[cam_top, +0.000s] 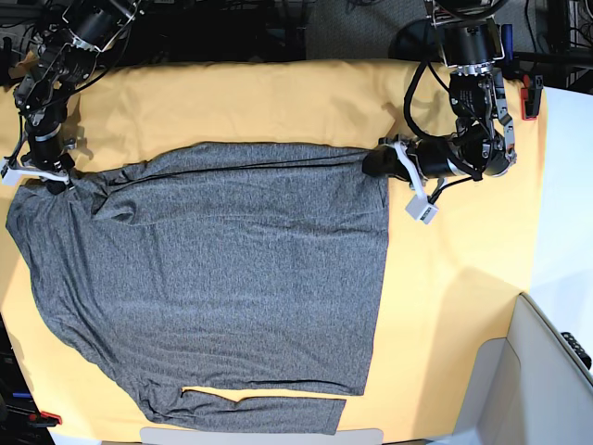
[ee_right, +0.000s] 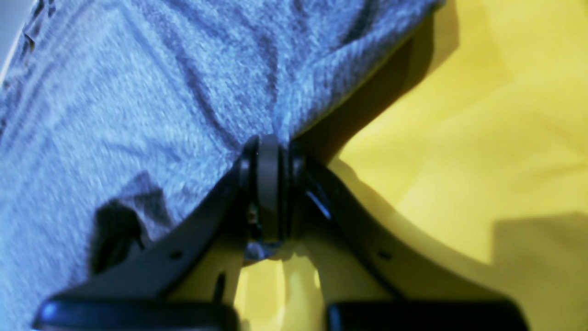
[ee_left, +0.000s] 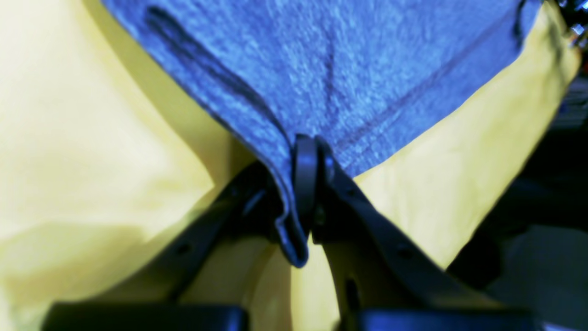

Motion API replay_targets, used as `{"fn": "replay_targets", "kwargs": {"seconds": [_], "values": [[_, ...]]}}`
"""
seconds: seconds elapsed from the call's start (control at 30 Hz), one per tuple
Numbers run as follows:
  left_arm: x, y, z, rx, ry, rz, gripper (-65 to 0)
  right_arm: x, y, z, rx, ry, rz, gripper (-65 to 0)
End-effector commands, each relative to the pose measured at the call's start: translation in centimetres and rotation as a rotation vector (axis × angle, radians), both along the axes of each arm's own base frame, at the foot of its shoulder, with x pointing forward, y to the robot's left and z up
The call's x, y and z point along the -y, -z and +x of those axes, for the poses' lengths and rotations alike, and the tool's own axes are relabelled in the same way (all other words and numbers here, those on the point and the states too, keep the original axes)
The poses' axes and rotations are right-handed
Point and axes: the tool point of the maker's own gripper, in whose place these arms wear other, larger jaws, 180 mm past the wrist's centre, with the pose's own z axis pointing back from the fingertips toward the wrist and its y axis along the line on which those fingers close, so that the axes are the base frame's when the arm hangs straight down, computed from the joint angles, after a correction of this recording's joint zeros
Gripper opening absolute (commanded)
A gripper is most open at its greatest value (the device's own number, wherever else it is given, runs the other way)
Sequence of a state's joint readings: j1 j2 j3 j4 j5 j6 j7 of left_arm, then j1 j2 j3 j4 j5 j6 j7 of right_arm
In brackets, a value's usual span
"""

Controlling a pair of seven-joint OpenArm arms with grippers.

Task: Fold the T-shirt properly
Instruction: 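Regrip the shoulder edge with the left gripper, then lift the collar edge with both grippers and pull it toward the hem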

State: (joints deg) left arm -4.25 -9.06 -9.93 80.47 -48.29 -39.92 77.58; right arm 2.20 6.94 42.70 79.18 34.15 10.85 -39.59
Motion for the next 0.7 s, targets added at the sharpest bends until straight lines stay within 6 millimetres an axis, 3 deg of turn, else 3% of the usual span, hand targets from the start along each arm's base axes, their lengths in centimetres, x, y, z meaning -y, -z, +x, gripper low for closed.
{"fn": "replay_targets", "kwargs": {"seconds": [0.0, 0.2, 0.43, 0.57, 0.67], "values": [[-0.3, -1.6, 0.9, 0.056, 0.021, 0.036, -64.7, 0.4, -1.1, 0.3, 0.004, -0.01, -0.029, -65.0], [-0.4, -3.8, 3.3, 0.126, 0.029, 0.049, -64.7, 1.1, -3.6, 1.3, 0.041, -0.029, -0.09, -65.0], [-0.4, -6.7, 6.5, 0.214, 0.028, 0.049, -64.7, 0.0, -6.2, 5.1, 0.092, -0.113, -0.132, -65.0], [-0.2, -6.6, 8.4, 0.183, 0.019, 0.016, -64.7, 0.0, -7.1, 7.6, 0.113, -0.109, -0.127, -65.0], [0.2, -5.9, 10.1, 0.143, -0.009, -0.042, -64.7, 0.2, -6.2, 9.1, 0.076, -0.102, -0.117, -65.0]]}}
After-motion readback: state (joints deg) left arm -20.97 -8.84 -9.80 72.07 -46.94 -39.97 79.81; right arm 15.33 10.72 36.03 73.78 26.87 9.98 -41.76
